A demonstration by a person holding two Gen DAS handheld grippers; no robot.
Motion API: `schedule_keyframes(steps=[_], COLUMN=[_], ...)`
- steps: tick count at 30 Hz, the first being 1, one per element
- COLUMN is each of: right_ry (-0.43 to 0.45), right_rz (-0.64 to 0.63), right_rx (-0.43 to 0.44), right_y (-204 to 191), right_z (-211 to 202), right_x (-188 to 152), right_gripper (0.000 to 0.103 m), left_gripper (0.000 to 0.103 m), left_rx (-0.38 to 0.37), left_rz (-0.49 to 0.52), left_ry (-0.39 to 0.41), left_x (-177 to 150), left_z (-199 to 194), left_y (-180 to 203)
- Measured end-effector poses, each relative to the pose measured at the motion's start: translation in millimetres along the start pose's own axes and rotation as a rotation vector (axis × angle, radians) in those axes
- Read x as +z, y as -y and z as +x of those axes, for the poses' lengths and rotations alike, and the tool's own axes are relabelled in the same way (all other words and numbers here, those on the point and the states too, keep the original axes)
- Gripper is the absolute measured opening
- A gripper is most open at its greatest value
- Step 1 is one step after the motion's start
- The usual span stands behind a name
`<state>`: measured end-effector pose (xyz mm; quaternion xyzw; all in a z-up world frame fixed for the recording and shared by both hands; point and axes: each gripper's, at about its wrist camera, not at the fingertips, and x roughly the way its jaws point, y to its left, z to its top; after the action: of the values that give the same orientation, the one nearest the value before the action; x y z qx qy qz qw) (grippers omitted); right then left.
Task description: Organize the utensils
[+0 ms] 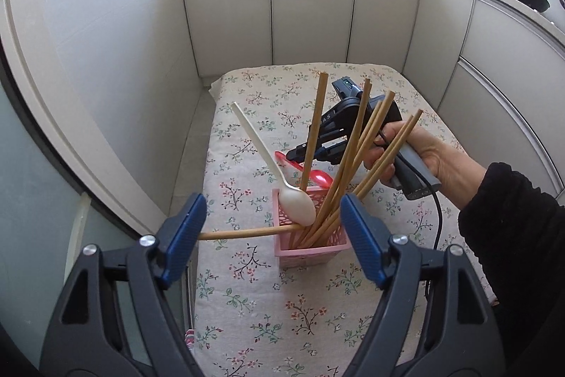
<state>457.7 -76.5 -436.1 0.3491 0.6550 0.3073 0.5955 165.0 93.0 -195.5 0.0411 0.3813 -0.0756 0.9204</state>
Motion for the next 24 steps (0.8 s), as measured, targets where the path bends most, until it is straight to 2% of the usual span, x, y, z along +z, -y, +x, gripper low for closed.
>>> schedule_keyframes(steps=[16,19,20,22,24], right_ry=[0.138,0.186,0.204,0.197,0.190], right_rz=[-0.089,-0.130,-0.149,-0.173,-0.212], right_rx=[-0.133,-0.237,-0.272,-0.317,-0.406], right_y=[-30.8,-35.3,-37.2,-37.5,-39.2], right_z=[-50.4,-57.2,-58.1,-57.6,-51.7], right_x=[-15.8,-15.9,-14.2,-9.8,-4.5], right_gripper=[0.001,0.001,0.005,0.006,0.004], left_gripper=[0.078,0.078,0.078,0.078,0.078], left_rx=[-0.006,-0.006,-0.005,-0.007,-0.005], left_rz=[-0.039,-0.044,-0.044,-0.043,-0.044], left_ry=[0.014,0.015,0.016,0.018,0.017], left_x=[0.0,0.6,0.7,0.5,0.8], left_z=[-4.2,-5.2,-5.6,-6.5,-6.7], left_y=[-7.7,-8.8,-8.8,-9.2,-10.7])
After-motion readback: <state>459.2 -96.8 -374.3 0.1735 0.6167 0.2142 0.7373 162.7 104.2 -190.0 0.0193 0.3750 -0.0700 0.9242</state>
